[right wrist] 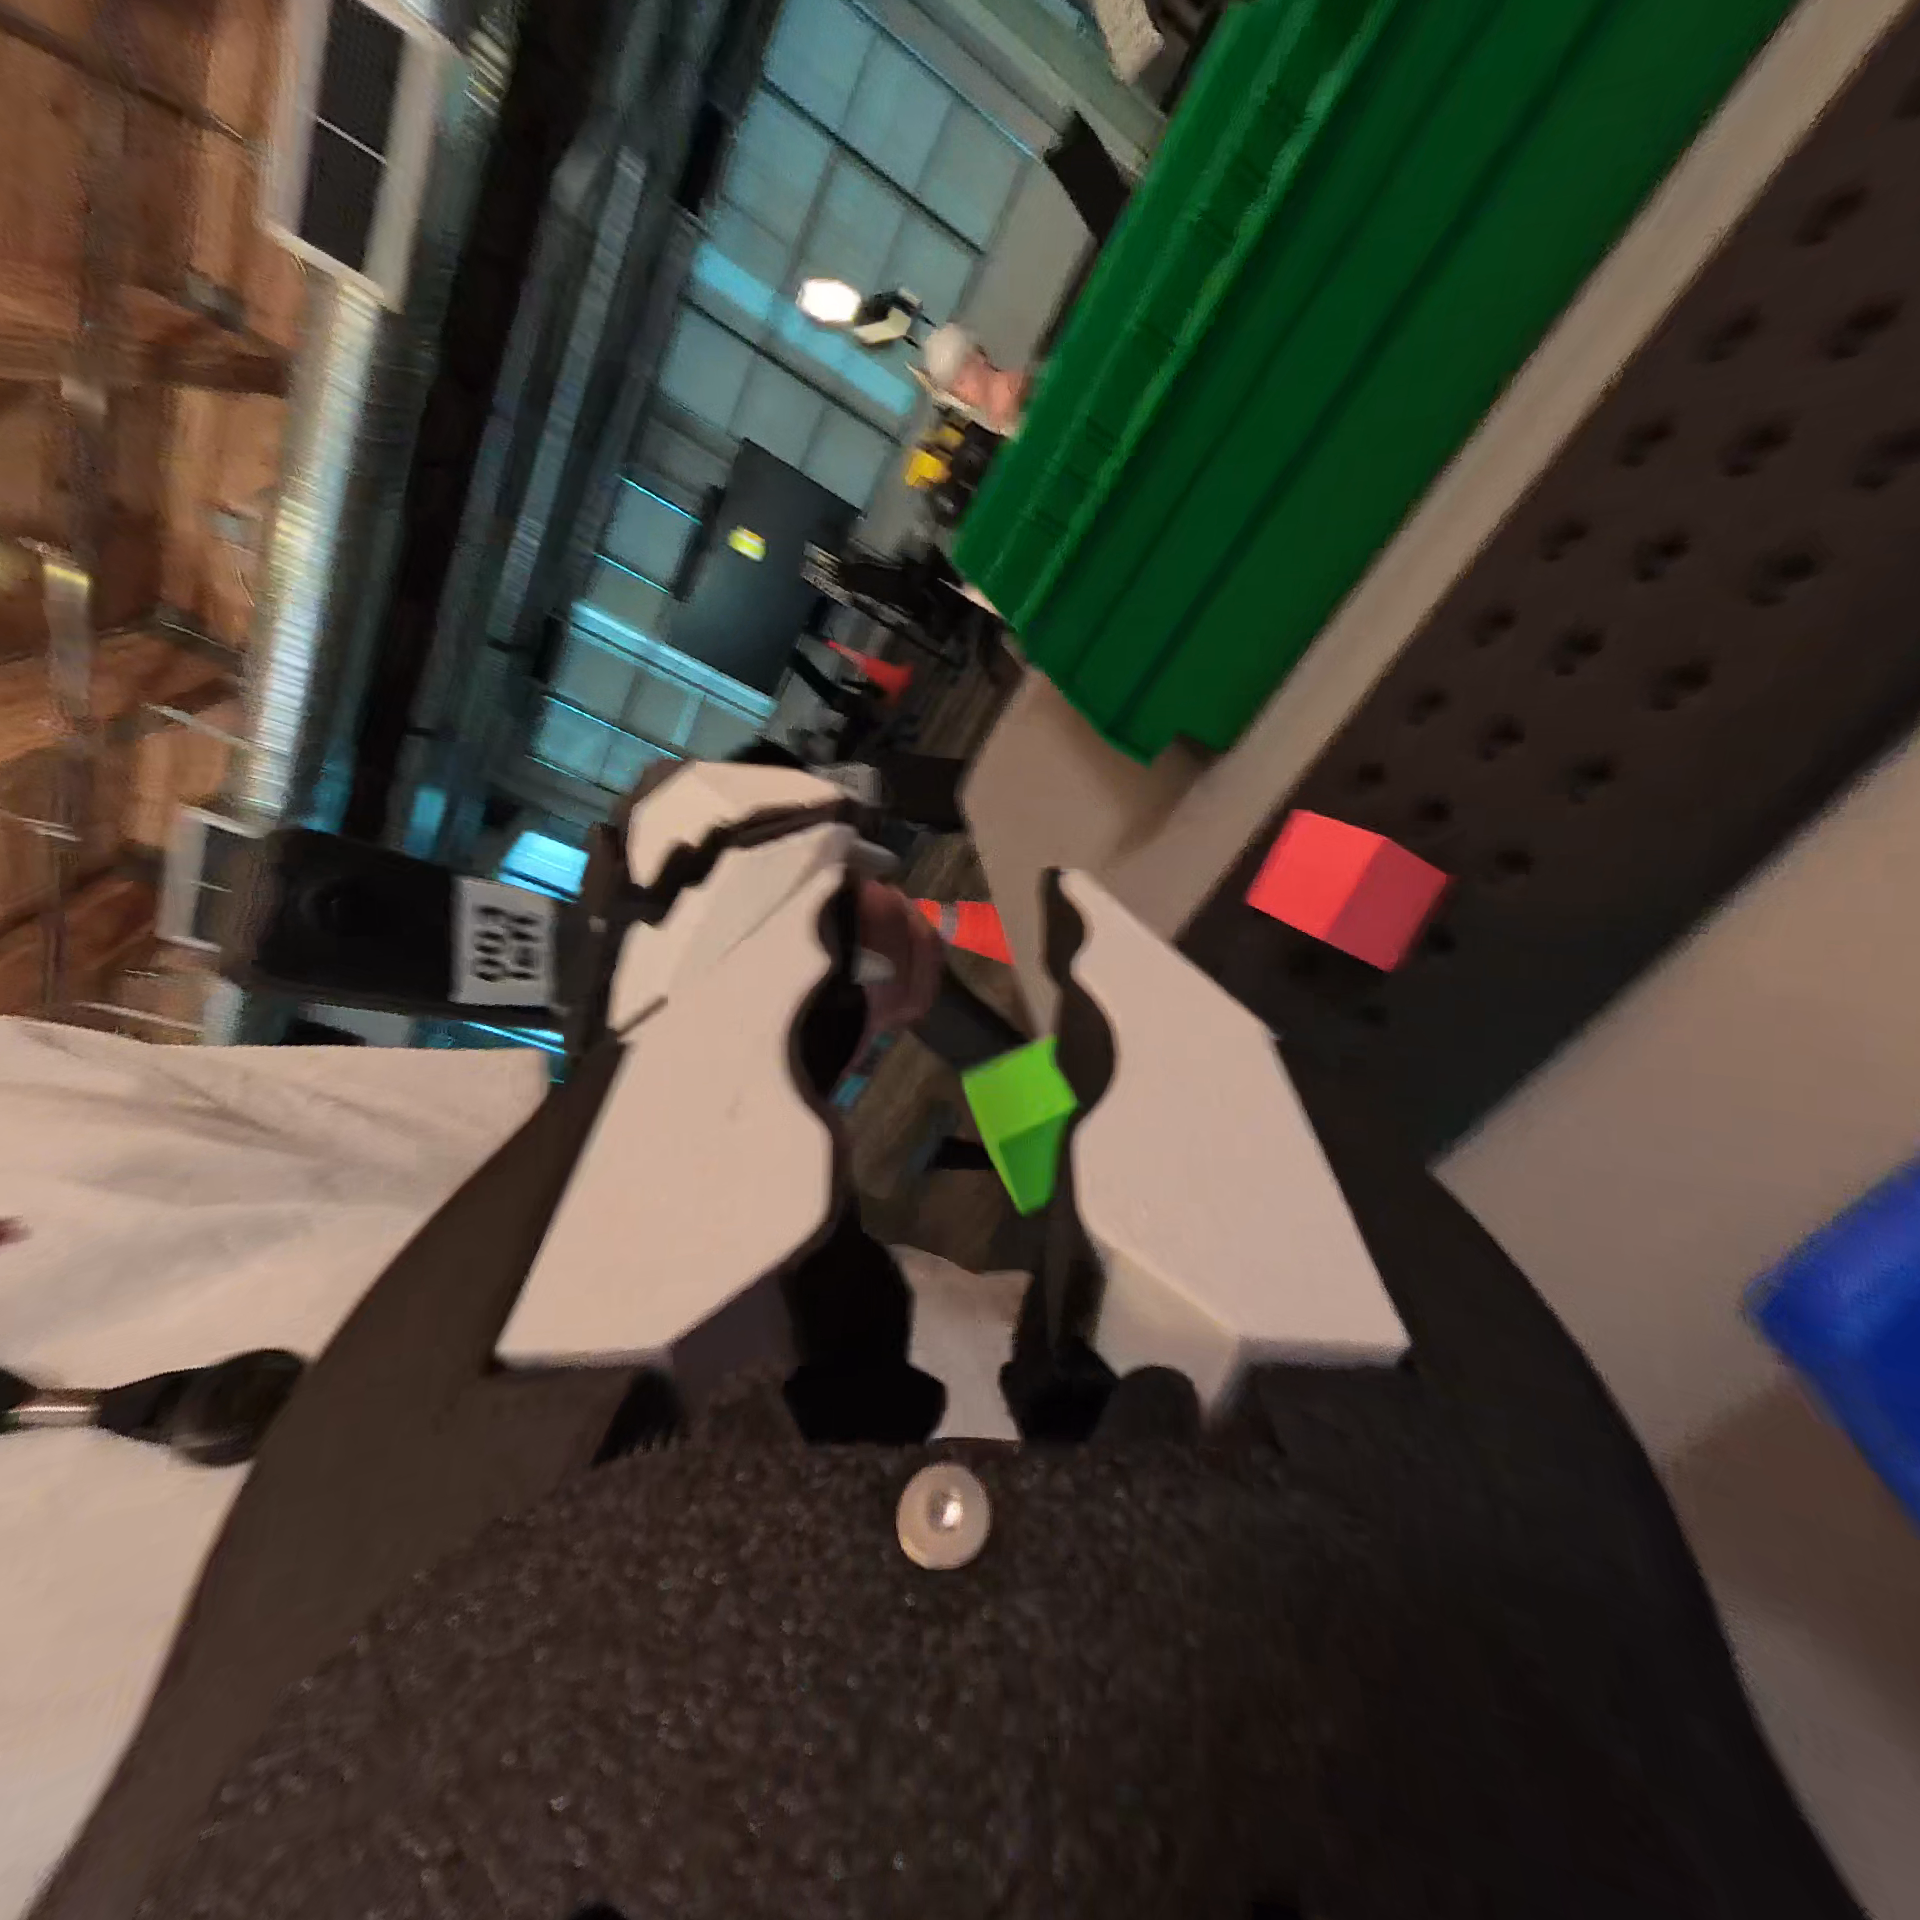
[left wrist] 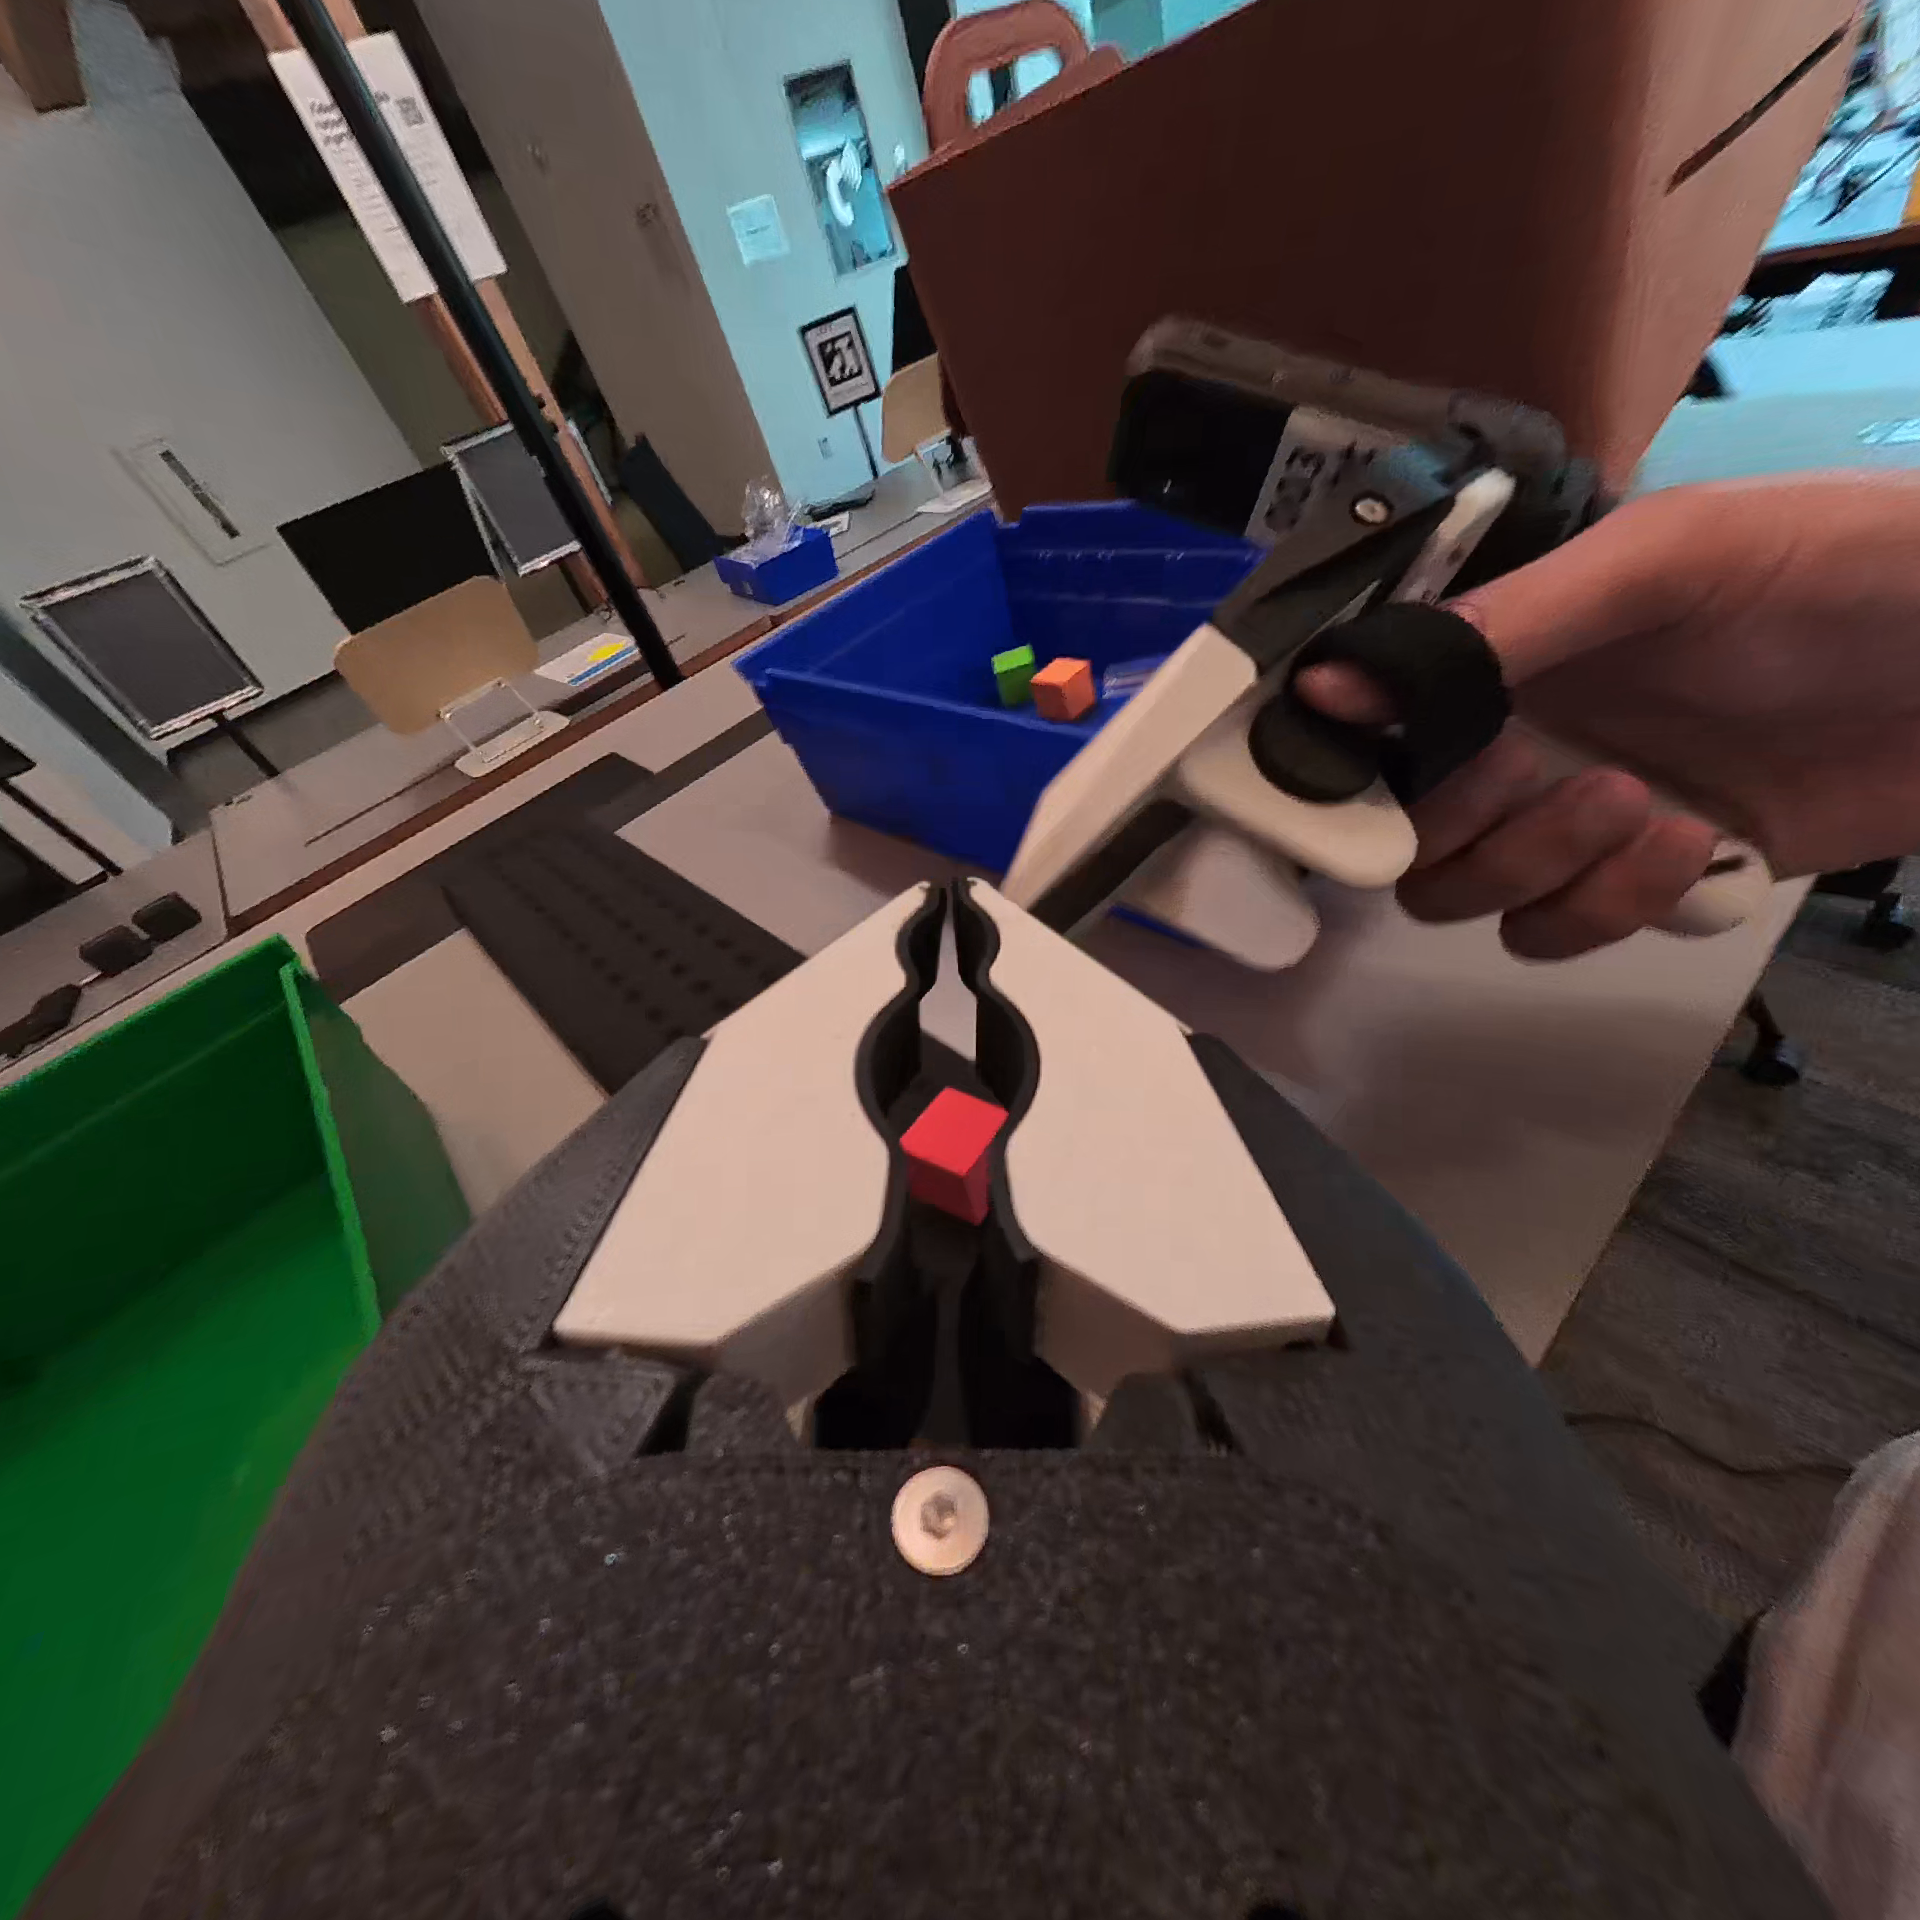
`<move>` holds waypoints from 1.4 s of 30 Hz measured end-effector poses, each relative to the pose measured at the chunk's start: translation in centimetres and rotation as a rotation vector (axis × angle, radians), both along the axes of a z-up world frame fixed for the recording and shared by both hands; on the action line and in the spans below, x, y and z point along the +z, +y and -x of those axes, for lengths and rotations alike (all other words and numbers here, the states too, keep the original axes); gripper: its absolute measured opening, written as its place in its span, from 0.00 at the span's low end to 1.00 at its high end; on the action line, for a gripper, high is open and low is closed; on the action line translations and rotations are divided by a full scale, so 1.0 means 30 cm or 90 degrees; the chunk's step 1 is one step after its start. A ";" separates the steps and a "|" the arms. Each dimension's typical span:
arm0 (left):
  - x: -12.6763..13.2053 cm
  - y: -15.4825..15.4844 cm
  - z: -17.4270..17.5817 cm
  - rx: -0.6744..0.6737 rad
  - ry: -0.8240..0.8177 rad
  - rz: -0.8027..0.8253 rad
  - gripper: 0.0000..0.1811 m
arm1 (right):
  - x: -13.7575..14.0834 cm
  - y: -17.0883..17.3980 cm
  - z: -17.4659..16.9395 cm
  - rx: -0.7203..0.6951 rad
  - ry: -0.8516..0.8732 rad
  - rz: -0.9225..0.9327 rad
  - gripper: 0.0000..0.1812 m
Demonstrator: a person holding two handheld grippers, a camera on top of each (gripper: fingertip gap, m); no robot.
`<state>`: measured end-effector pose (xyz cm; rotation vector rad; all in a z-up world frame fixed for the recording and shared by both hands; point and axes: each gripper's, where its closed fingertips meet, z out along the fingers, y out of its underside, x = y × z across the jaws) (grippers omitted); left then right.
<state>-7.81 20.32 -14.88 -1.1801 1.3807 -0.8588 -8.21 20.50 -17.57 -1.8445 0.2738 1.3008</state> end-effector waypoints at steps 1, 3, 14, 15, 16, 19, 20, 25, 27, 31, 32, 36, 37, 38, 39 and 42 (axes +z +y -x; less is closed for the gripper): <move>-0.017 0.014 0.006 0.006 0.012 0.000 0.02 | -0.036 0.004 -0.029 -0.016 -0.051 0.020 0.16; -0.064 0.050 0.041 0.028 0.052 0.043 0.02 | -0.050 -0.016 -0.079 -0.046 -0.104 0.033 0.24; -0.256 0.007 0.329 0.059 0.155 0.249 0.14 | -0.346 -0.591 -0.248 -0.287 -0.534 0.104 0.31; -0.253 -0.005 0.304 0.042 0.157 0.257 0.14 | -0.359 -0.590 -0.258 -0.299 -0.557 0.116 0.33; -0.247 -0.015 0.277 0.026 0.161 0.260 0.14 | -0.362 -0.577 -0.263 -0.309 -0.575 0.117 0.34; -0.217 -0.039 0.211 -0.012 0.167 0.232 0.15 | -0.344 -0.497 -0.253 -0.317 -0.578 0.087 0.34; -0.206 -0.048 0.195 -0.022 0.166 0.223 0.14 | -0.340 -0.469 -0.253 -0.313 -0.583 0.079 0.34; -0.187 -0.086 0.171 -0.062 0.179 0.199 0.14 | -0.387 -0.428 -0.266 -0.207 -0.686 0.118 0.16; -0.185 -0.082 0.183 -0.056 0.178 0.194 0.14 | -0.308 -0.406 -0.276 -0.202 -0.709 0.070 0.16; -0.179 -0.066 0.208 -0.033 0.166 0.216 0.14 | -0.063 -0.317 -0.420 -0.264 -0.804 -0.004 0.16; -0.180 -0.061 0.213 -0.026 0.165 0.221 0.14 | -0.005 -0.288 -0.485 -0.279 -0.835 -0.004 0.16; -0.175 -0.044 0.232 0.000 0.153 0.223 0.14 | 0.078 -0.140 -0.771 -0.287 -0.857 0.090 0.16; -0.174 -0.043 0.236 0.002 0.150 0.226 0.14 | 0.059 -0.095 -0.845 -0.287 -0.846 0.129 0.16; -0.173 -0.042 0.238 0.004 0.147 0.229 0.14 | 0.023 -0.048 -0.909 -0.286 -0.831 0.158 0.16; -0.172 -0.041 0.241 0.006 0.145 0.230 0.14 | -0.034 -0.006 -0.950 -0.256 -0.803 0.201 0.17; -0.175 -0.046 0.248 0.003 0.150 0.224 0.15 | -0.183 0.100 -1.058 -0.226 -0.755 0.293 0.17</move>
